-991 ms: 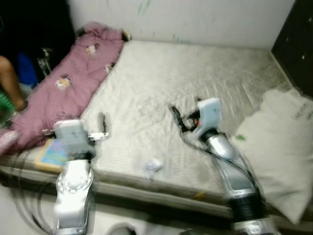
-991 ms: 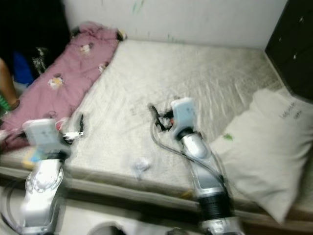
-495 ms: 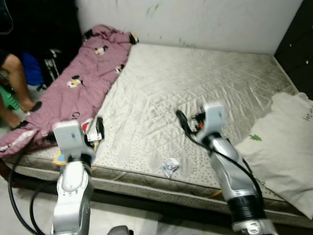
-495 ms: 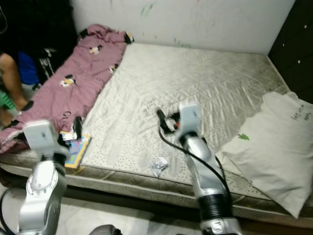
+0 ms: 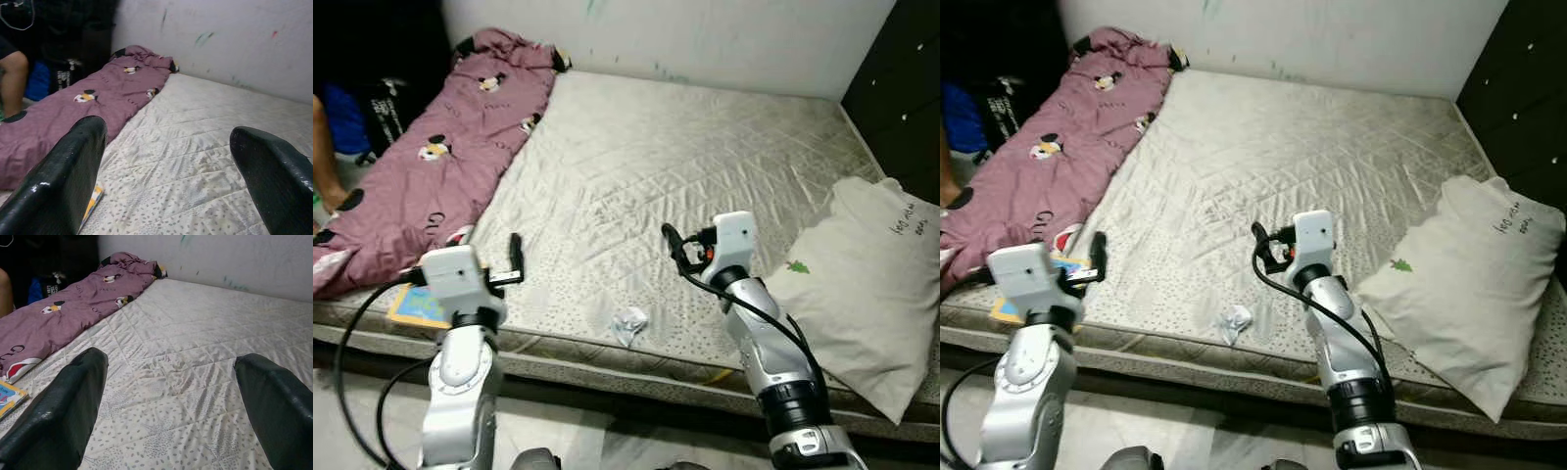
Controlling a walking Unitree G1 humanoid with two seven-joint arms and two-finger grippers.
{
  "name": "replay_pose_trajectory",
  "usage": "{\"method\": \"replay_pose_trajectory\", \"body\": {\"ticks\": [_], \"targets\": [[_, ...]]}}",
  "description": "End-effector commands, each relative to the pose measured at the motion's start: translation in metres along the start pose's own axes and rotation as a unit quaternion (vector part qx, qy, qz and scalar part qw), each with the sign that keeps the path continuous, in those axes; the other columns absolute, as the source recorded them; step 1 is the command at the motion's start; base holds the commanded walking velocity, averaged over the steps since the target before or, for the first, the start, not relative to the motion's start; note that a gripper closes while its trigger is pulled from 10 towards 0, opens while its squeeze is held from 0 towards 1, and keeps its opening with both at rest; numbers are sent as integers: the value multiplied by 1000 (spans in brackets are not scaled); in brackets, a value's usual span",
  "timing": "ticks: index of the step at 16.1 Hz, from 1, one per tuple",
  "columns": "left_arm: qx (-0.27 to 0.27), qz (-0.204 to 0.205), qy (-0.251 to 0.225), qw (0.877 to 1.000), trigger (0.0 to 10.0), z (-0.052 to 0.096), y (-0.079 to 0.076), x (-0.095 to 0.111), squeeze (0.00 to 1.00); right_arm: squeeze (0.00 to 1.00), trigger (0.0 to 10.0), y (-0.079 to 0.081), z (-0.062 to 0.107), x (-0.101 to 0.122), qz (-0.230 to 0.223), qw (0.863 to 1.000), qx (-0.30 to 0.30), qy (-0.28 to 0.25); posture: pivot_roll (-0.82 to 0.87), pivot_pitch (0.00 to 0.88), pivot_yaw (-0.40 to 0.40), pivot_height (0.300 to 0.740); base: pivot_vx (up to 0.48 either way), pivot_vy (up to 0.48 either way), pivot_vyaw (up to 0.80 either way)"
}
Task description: Clean up the room
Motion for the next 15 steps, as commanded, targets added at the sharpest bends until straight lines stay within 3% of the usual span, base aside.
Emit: {"method": "replay_pose_trajectory", "body": {"ticks": [1, 4, 6, 15], "targets": [[3, 1, -7, 1000, 10000, 2, 3, 4, 0, 0, 10000, -1, -2, 3, 1, 1000, -3, -6, 127, 21, -64, 740, 0, 0, -800], [20, -2, -7, 1000, 10000, 4, 11, 4, 0, 0, 10000, 4, -5, 3, -2, 1000, 12, -4, 153, 57, -93, 740, 0, 0, -800], [20, -2, -6, 1000, 10000, 6, 11, 4, 0, 0, 10000, 4, -6, 3, -2, 1000, 12, -3, 156, 74, -94, 740, 0, 0, 0], [5, -7, -17, 1000, 10000, 2, 3, 9, 0, 0, 10000, -3, -8, 2, -1, 1000, -1, -8, 149, 62, -80, 740, 0, 427, 0]]}}
Point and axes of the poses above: a point about 5 cm out from each wrist's last joint towards the gripper, its own z axis pointing back from the gripper into the wrist, its own x axis along the axis of the wrist's last joint, y = z × x, the point moved 6 cm from there along -z, pointing out of the wrist towards the gripper, and after that the axes turned 9 degrees about -z, right-handed, at the moved point
